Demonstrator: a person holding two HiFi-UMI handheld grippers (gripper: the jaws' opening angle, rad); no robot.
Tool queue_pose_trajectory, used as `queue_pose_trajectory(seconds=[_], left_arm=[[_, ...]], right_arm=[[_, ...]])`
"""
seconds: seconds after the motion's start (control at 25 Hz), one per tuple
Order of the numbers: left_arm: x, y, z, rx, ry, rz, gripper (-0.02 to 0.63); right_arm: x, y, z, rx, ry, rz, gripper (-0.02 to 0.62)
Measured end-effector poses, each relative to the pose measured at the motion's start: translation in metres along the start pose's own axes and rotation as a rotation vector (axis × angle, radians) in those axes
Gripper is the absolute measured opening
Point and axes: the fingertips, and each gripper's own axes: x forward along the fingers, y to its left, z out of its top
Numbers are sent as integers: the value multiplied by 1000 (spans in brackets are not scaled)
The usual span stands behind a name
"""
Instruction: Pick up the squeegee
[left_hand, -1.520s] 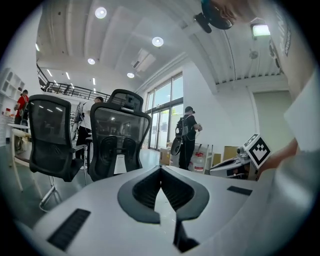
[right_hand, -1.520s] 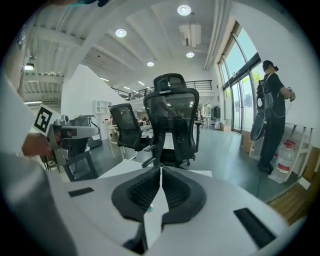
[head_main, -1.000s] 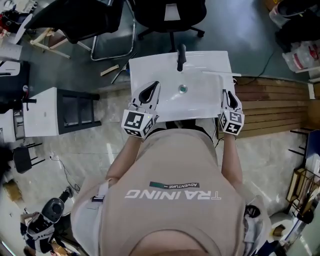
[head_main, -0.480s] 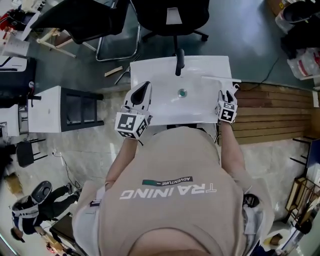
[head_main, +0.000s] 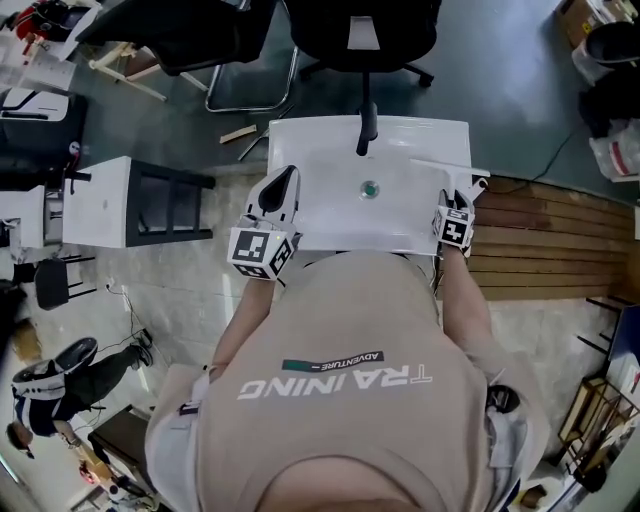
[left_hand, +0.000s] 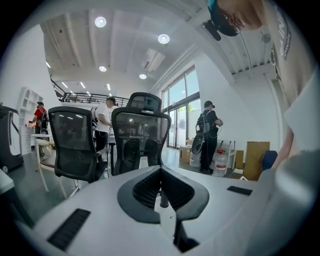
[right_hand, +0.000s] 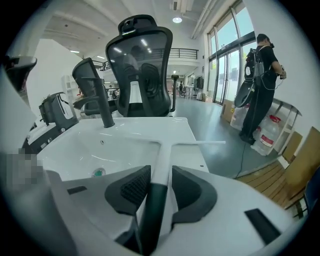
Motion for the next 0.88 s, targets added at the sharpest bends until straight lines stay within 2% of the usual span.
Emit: queue_pose_trajectory(seconds=[0.36,0.64,0.88], left_arm=[[2,-5,2,6,-7,21,12],[-1,-10,-2,2,-10,12,12],[-9,-5,-4,-14,-20,26,12]], right_arm=[[5,-3,1,-3,-12,-24,110],[4,-2,1,-11,-2,8,95],[-19,10,0,-67,3,61,95]])
